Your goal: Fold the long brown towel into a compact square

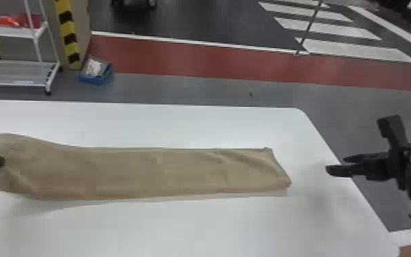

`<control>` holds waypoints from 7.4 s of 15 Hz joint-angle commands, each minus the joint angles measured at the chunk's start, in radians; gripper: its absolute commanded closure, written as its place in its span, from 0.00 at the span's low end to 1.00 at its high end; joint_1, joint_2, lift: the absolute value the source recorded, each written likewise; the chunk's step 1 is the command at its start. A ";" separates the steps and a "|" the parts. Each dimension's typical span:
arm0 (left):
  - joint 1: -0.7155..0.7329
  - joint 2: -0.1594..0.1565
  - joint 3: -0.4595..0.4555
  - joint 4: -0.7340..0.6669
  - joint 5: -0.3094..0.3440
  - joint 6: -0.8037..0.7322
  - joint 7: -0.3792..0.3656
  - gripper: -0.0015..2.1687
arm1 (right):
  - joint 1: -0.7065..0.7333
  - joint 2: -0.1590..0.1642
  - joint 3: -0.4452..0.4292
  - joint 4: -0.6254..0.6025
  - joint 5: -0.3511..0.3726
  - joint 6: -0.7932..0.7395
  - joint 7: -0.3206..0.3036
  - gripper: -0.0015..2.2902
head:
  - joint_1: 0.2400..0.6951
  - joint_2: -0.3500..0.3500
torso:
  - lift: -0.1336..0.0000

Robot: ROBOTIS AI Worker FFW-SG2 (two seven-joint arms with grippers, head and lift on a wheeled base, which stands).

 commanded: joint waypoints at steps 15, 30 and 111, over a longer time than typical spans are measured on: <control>-0.079 -0.301 -0.506 -0.267 -0.086 0.117 0.156 0.88 | 0.029 -0.012 -0.010 -0.023 -0.015 0.016 0.009 0.07 | 1.00 0.00 | 0.10; -0.128 -0.301 -0.699 -0.139 0.164 0.117 0.522 0.88 | 0.046 0.000 -0.019 -0.009 -0.015 -0.026 0.001 0.07 | 1.00 0.00 | 0.10; 0.102 -0.125 0.018 -0.095 0.406 -0.078 0.472 0.01 | -0.060 0.527 0.562 -0.408 -0.102 0.823 -0.433 0.22 | 1.00 0.73 | 0.10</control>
